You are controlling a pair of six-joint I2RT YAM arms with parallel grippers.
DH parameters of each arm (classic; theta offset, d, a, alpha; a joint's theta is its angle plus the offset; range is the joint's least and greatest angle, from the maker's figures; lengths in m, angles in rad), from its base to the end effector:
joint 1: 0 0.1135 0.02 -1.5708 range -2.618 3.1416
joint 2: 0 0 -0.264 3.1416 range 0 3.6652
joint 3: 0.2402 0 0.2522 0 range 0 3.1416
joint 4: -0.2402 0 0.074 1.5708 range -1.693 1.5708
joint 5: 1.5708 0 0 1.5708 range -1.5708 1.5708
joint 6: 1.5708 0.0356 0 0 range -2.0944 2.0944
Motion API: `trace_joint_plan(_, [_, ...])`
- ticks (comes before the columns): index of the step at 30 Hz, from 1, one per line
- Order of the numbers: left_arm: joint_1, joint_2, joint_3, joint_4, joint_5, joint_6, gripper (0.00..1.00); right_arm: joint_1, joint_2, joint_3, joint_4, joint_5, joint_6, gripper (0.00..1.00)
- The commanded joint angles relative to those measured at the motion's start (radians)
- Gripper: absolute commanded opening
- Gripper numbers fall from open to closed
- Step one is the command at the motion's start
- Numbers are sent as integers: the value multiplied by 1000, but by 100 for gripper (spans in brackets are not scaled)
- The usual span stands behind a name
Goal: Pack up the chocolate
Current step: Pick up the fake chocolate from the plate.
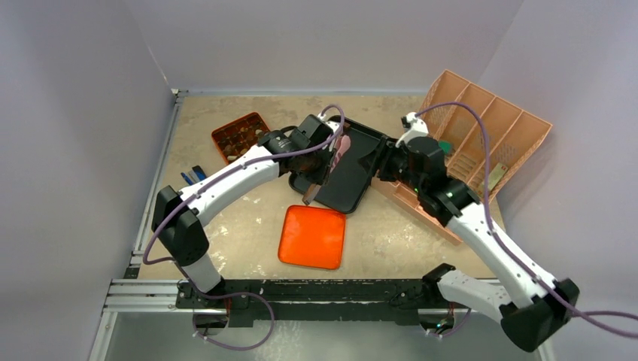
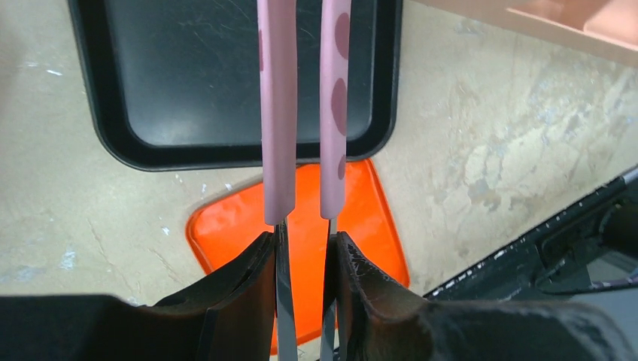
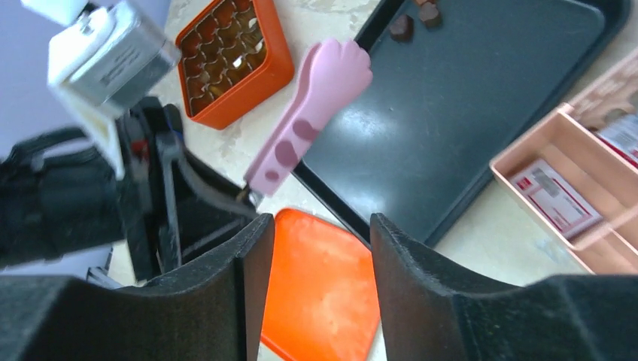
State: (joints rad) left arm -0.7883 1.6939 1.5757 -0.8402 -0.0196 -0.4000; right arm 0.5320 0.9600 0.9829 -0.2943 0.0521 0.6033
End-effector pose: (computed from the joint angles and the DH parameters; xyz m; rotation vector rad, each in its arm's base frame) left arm 0.2584 -0.2589 0.3165 0.4917 2.5421 -0.4372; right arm 0.1885 0.1088 0.3660 0.1057 1.9050 0.7373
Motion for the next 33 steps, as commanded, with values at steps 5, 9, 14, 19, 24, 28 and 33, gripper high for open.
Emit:
trace_joint_plan(5, [-9,-85,-29,4,117,53,30,4,223,88,302,-92,68,44])
trace_joint_plan(9, [-9,-89,-31,10,130,60,31,3,309,100,407,-146,103,43])
trace_joint_plan(14, [-9,-79,-14,9,91,67,30,5,408,115,426,-199,111,41])
trace_joint_plan(19, [-8,-88,17,15,-7,36,31,4,432,49,420,-197,106,41])
trace_joint_plan(24, [-7,-100,25,53,-3,0,30,4,429,-11,425,-195,109,42])
trace_joint_plan(28, [-8,-102,26,62,-38,-17,30,3,425,-13,404,-183,87,43])
trace_joint_plan(33, [-7,-92,44,42,-127,-33,30,3,397,19,329,-150,54,48])
